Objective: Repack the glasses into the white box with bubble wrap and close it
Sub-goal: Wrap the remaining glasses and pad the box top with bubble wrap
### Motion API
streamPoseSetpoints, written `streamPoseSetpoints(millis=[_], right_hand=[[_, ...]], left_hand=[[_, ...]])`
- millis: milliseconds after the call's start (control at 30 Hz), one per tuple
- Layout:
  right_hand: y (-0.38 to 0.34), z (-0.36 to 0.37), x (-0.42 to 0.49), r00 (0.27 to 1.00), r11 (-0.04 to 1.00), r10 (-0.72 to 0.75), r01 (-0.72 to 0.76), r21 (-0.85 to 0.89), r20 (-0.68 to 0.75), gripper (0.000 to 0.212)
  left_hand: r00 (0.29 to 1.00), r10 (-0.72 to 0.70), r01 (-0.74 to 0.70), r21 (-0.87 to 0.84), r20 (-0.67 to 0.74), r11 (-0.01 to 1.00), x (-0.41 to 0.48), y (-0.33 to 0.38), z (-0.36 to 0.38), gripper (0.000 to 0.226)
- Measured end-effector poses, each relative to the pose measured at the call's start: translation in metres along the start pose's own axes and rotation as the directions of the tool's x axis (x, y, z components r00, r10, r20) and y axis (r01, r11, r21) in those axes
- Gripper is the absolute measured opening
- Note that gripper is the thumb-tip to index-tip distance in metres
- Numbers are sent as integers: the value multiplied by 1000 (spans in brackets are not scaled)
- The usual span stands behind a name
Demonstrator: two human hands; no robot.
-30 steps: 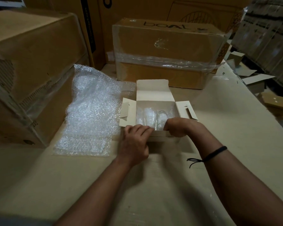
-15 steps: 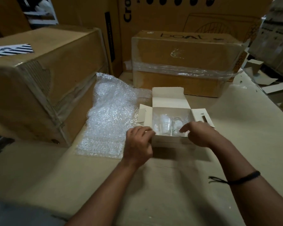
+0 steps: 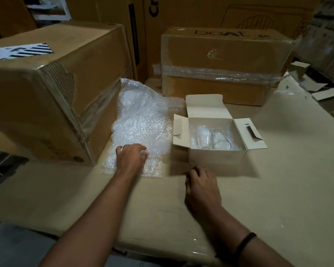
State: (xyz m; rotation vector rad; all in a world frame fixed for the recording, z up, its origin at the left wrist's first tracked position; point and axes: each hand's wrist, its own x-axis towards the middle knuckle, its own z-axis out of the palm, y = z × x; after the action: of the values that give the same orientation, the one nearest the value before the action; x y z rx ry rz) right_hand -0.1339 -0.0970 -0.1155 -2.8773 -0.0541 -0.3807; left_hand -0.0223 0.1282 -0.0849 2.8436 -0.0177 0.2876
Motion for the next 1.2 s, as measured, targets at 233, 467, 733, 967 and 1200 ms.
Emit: streamPoseSetpoints(millis=[233, 467, 733, 967, 1200], right_hand=[[-4, -2, 2, 998, 1000, 15, -15, -11, -53, 8], [-2, 2, 4, 999, 1000, 21, -22, -13, -30, 13], [7, -15, 7, 981, 783, 177, -186, 594, 75, 71], [-11, -44, 3, 948, 541, 137, -314, 780, 286, 39], [11, -99, -11, 955, 706, 67, -250, 663, 289, 52]], left_hand=[[949, -13, -77, -271, -315, 960, -7, -1, -21, 21], [964, 178, -223, -230, -199, 947, -81, 8, -7, 6], [945, 314, -327, -244, -92, 913, -139, 28, -1, 14], [868, 451, -496, -352, -207, 794, -148, 39, -9, 22], [888, 285, -422, -396, -361, 815, -126, 27, -38, 26]])
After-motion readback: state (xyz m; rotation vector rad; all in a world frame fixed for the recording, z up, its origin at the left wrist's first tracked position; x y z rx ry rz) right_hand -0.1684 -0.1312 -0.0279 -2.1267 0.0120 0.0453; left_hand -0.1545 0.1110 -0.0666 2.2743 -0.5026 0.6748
